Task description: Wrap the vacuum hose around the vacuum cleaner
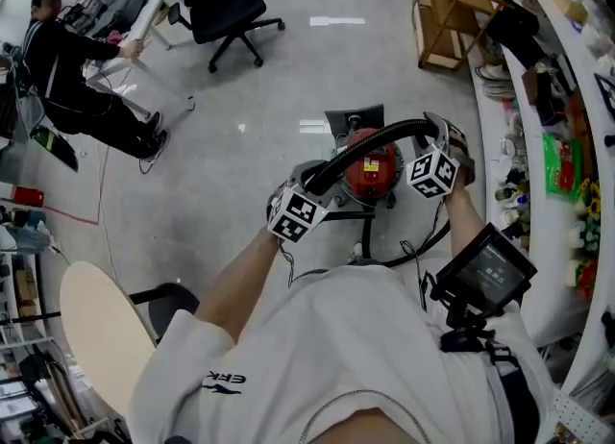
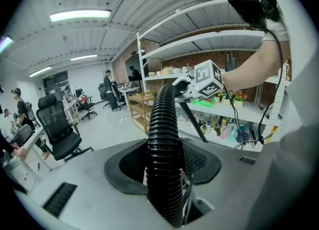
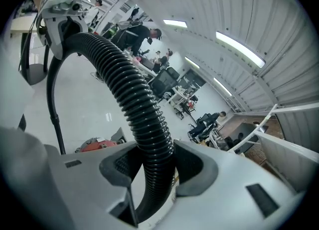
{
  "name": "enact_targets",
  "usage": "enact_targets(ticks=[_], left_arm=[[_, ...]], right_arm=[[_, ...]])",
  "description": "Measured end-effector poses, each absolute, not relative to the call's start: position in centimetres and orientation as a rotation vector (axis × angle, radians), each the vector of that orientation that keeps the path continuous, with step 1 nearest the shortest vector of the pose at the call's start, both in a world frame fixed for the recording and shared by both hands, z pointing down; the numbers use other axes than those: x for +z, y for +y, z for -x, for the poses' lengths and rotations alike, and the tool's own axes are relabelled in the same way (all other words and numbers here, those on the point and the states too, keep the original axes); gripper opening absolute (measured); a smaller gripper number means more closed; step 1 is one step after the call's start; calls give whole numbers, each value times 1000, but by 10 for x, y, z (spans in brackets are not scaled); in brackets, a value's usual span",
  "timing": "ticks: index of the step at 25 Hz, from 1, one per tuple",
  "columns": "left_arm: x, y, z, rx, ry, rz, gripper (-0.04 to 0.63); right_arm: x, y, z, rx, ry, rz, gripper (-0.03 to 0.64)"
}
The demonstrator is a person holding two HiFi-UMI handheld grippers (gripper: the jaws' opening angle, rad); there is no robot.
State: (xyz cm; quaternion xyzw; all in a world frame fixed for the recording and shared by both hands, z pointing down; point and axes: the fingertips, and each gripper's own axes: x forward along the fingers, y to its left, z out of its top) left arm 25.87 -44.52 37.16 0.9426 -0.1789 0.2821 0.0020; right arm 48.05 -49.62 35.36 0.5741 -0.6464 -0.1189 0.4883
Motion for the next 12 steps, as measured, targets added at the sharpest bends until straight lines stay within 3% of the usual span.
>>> enact_targets(ticks=[12], left_arm=[[389, -530, -247, 881, -616, -2891, 175]], right_arm=[[370, -602, -464, -313, -1585, -1298, 189]])
